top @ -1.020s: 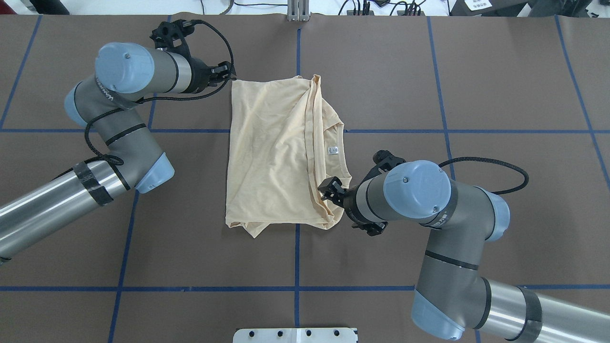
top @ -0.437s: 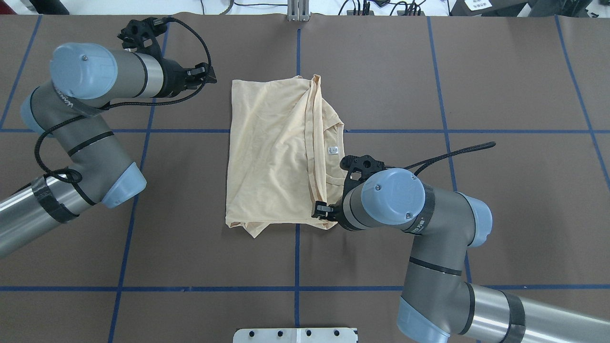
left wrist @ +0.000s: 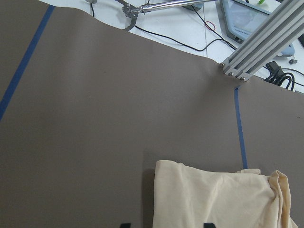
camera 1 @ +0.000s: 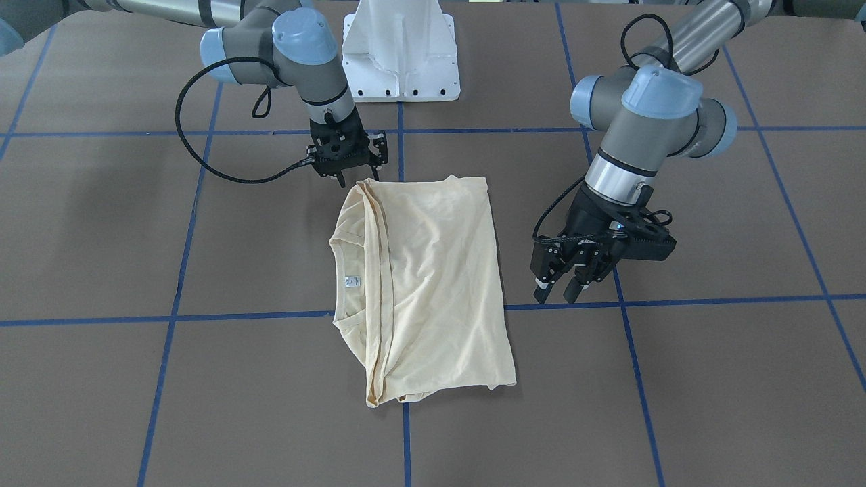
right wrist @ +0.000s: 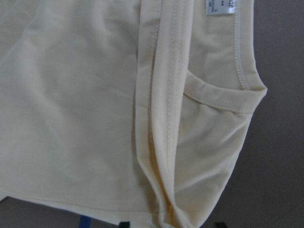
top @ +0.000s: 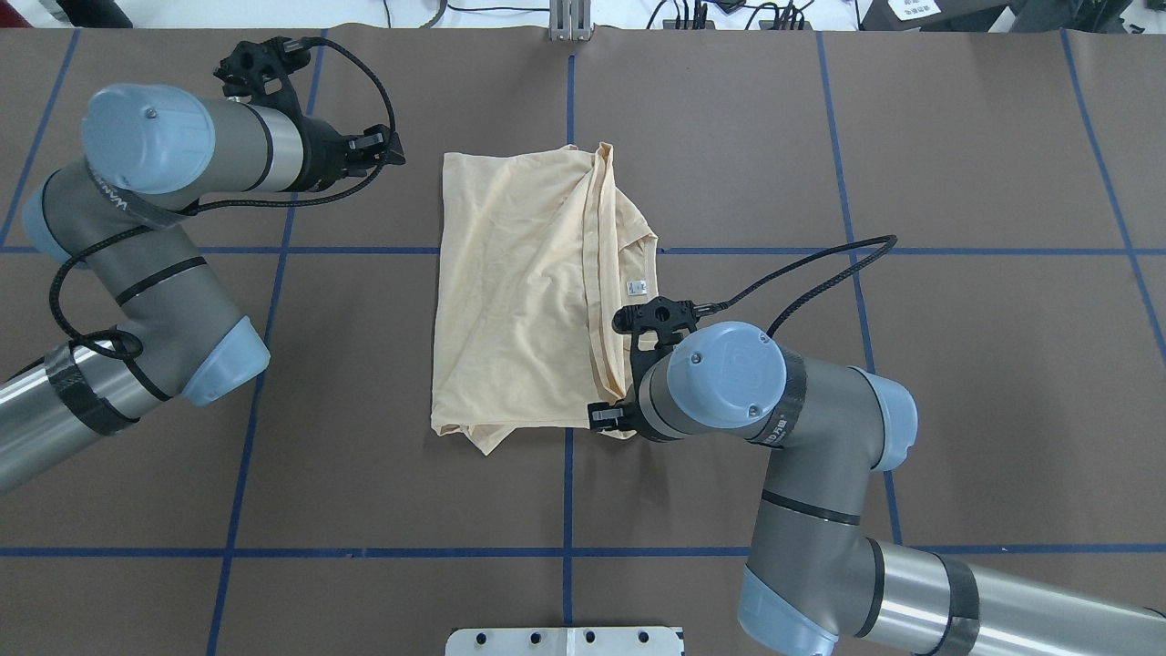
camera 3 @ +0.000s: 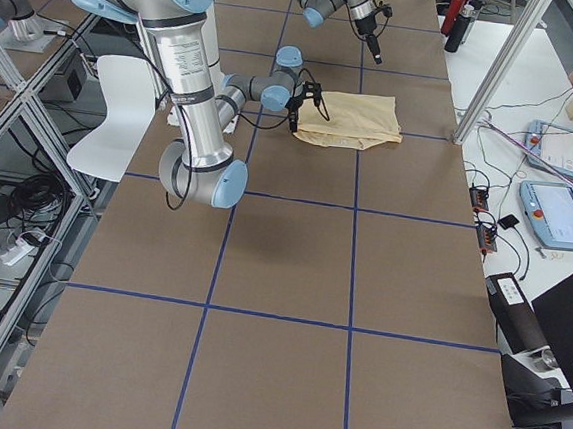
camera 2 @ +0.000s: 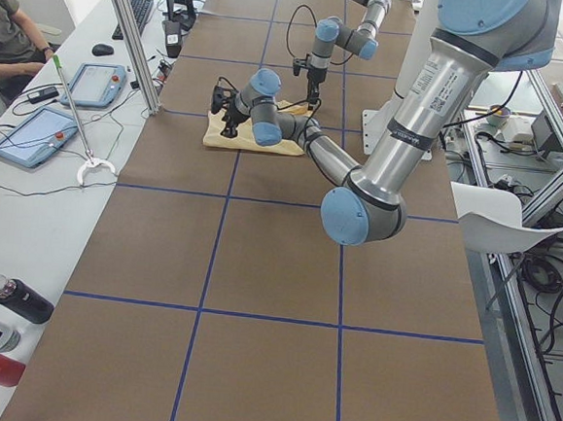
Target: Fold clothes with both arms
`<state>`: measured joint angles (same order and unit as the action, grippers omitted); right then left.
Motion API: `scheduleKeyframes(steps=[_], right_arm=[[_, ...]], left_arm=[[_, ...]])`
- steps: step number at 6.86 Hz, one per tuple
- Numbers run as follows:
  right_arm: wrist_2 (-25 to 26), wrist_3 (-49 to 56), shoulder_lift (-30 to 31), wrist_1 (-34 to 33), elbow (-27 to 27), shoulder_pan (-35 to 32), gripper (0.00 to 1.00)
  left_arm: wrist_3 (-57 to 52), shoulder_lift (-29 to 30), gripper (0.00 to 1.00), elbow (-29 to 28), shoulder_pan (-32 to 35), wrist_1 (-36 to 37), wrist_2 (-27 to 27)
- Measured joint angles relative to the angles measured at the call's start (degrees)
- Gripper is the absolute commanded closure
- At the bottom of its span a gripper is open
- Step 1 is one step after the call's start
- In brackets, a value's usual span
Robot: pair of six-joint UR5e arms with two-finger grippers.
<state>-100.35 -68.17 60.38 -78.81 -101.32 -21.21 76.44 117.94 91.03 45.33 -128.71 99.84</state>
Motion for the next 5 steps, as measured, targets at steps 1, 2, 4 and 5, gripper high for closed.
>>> scheduleKeyframes(steps=[1, 2, 4, 5], right_arm=[[0.07, 0.85, -0.12, -0.08, 0.26, 0.09, 1.0], [0.1, 1.95, -0.15, -0.1, 0.4, 0.06, 1.0], [-0.22, 3.69, -0.07, -0.2, 0.34, -0.45, 1.0], [-0.38, 3.72, 0.19, -0.41, -0.09, -0.66, 1.0]], left_arm=[[-0.04, -0.04, 0.41, 0.02, -0.03, 0.02, 0.0], [-0.06, -0.07, 0.41, 0.03, -0.05, 0.03, 0.02], [-0.06, -0.07, 0.41, 0.01, -0.12, 0.03, 0.02], [-0.03, -0.07, 0.41, -0.02, -0.14, 0.03, 0.01]])
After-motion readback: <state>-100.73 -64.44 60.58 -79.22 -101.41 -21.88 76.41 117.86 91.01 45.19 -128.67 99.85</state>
